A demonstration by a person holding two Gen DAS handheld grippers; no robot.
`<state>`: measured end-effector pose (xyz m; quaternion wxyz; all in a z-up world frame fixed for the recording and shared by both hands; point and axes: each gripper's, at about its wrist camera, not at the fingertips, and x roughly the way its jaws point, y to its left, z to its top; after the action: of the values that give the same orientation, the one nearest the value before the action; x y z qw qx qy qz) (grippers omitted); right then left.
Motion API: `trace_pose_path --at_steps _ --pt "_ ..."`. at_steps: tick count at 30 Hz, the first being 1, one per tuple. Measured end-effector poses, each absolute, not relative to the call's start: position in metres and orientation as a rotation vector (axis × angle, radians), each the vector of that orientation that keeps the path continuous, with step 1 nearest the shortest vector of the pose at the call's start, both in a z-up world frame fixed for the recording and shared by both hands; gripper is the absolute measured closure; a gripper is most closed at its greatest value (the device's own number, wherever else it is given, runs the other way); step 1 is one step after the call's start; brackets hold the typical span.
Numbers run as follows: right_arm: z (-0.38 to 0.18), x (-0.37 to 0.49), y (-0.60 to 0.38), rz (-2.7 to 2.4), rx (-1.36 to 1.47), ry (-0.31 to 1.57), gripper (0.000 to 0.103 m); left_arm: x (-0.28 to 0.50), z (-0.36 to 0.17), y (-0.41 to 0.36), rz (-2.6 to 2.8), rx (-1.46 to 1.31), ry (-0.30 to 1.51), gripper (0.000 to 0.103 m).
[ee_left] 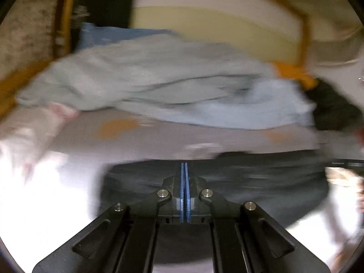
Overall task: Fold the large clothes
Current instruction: 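Lift the jacket end with both tools and roll it toward the collar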
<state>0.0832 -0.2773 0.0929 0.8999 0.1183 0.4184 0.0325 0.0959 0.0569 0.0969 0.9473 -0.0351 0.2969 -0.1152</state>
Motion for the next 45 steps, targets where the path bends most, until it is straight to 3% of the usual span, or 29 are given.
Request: trace_pose_path --at_steps 4,12,18,23,28,35,45 --pt "0.106 0.080 -0.244 0.200 0.296 0.879 0.094 0.080 0.075 0.002 -0.521 -0.175 0.709 0.102" --pt "0.092 0.091 -0.183 0.296 0.257 0.971 0.094 0.097 0.004 -0.041 -0.576 -0.170 0.881 0.102" --pt "0.075 0.107 -0.154 0.300 0.206 1.026 0.094 0.067 0.034 -0.036 -0.555 -0.111 0.724 0.102" --pt "0.074 0.119 -0.144 0.304 0.203 1.030 0.094 0.094 0.031 -0.024 -0.531 -0.227 0.832 0.102" --pt "0.066 0.130 -0.134 0.341 0.164 1.094 0.094 0.111 -0.012 -0.015 -0.520 -0.316 0.955 0.100" --pt "0.024 0.144 -0.112 0.356 0.121 1.213 0.094 0.114 -0.025 -0.016 -0.523 -0.329 0.976 0.100" --pt "-0.001 0.175 -0.114 0.260 0.159 1.194 0.094 0.116 -0.043 -0.012 -0.510 -0.379 0.975 0.099"
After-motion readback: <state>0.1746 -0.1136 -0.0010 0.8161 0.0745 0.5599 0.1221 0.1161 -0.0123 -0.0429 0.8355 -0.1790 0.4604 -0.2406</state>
